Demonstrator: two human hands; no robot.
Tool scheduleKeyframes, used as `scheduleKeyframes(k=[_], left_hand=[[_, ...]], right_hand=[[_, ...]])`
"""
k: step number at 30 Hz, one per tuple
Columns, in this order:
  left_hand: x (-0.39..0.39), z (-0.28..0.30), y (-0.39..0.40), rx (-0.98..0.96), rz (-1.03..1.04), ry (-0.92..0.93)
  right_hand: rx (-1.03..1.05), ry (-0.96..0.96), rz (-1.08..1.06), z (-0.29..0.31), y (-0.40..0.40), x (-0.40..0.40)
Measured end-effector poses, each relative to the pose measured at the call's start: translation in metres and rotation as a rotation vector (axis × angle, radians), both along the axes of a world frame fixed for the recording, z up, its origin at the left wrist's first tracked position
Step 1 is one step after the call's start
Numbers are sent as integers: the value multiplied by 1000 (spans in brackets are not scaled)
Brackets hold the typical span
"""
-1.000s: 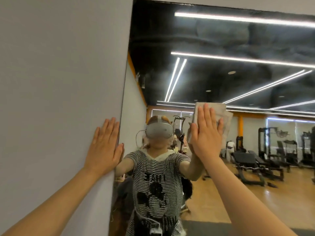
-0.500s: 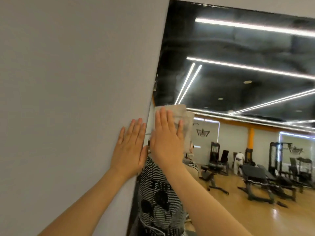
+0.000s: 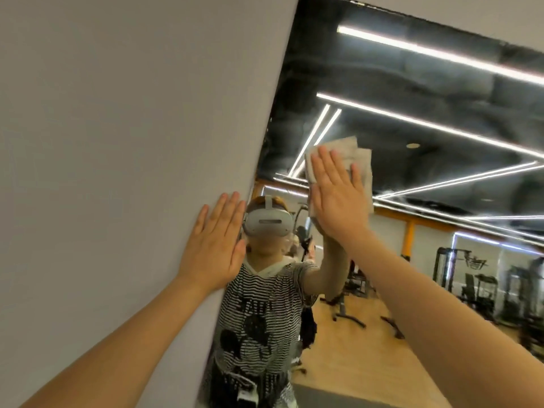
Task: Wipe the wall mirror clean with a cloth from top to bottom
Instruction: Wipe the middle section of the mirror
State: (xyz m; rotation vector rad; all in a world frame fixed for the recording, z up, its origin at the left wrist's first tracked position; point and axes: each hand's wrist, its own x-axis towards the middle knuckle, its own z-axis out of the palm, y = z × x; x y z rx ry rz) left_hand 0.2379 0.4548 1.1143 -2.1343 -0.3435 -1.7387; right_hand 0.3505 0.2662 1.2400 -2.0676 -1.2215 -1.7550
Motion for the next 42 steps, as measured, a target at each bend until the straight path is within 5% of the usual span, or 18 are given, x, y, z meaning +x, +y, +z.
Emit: scheduleKeyframes(k=[7, 18, 26, 33, 42], left_hand=[[1, 0, 0, 0, -13, -20], [-2, 2, -1, -1, -27, -4], [-1, 1, -1, -15, -3, 12], [2, 0, -1, -16, 8, 2], [2, -2, 0, -32, 3, 0]], right_hand=[[303, 170, 27, 47, 51, -37], [-79, -14, 99, -36, 44, -24], [352, 258, -80, -32, -103, 67], [626, 384, -76, -30, -69, 46], [347, 182, 54, -16, 38, -24]])
